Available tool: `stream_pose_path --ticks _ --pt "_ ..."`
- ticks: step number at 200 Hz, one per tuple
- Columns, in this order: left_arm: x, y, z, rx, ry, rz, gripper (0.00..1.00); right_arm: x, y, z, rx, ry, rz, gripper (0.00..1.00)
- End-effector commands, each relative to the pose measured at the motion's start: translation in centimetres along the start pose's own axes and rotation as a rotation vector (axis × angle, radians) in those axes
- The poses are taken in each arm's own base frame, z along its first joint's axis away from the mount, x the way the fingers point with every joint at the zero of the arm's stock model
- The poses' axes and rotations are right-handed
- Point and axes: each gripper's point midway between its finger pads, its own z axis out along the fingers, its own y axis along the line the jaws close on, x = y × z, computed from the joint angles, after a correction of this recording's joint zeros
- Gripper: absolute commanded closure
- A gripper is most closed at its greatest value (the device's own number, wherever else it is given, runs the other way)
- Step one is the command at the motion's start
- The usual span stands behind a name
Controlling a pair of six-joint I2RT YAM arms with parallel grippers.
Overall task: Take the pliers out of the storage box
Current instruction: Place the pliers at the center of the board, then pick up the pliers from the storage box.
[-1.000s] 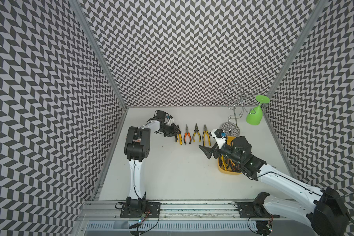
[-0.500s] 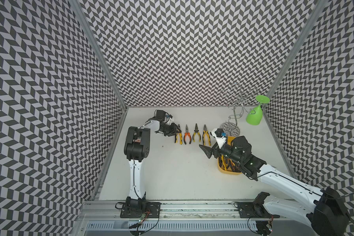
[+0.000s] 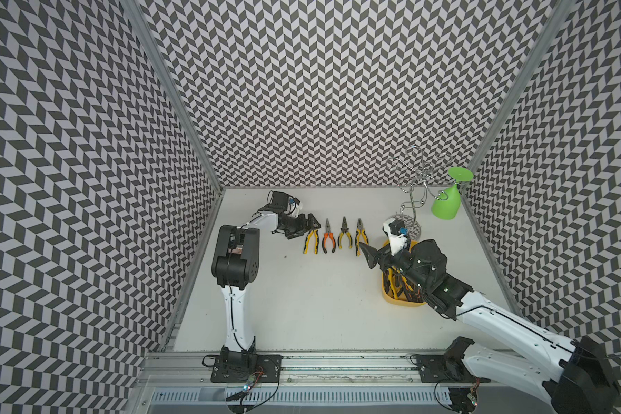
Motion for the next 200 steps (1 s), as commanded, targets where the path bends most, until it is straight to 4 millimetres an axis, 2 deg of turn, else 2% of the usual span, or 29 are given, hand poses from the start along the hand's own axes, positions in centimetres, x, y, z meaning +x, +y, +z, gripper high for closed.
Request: stream_pose_path --ticks 1,48,72,90,118,145,164,185,200 --pt "-0.8 -1.6 -2.5 -0.014 -0.078 0.061 0.02 0.3 -2.3 -0.8 0.120 0.004 0.071 0.02" --pt "-1.9 -6.9 -8.0 -0.052 -0.284 0.330 0.02 3.5 -5.3 -1.8 0.248 0.173 0.131 0.01" --pt "-1.2 -10.2 -9.5 -0.093 -0.345 0.568 0.02 4.6 -6.1 -2.3 0.290 0.274 0.159 0.00" --pt "-0.4 -12.5 -10.3 -0.142 -0.388 0.738 0.02 6.3 -6.8 -2.6 0.329 0.387 0.184 0.00" --pt "2.2 -17.0 -11.2 -0.043 -0.417 0.934 0.02 8.6 -8.2 -3.2 0.403 0.536 0.216 0.01" --pt "4.8 -20.3 -12.2 0.116 -0.439 1.046 0.02 10.3 -8.8 -3.6 0.408 0.647 0.267 0.04" --pt "6.9 -21.7 -12.0 0.186 -0.431 1.130 0.02 10.9 -9.3 -3.7 0.422 0.693 0.284 0.08" --pt "10.7 -23.1 -11.2 0.246 -0.383 1.329 0.02 12.1 -9.2 -3.5 0.396 0.762 0.291 0.13" --pt "12.6 -23.7 -11.0 0.278 -0.367 1.400 0.02 13.2 -9.2 -3.4 0.401 0.822 0.291 0.18"
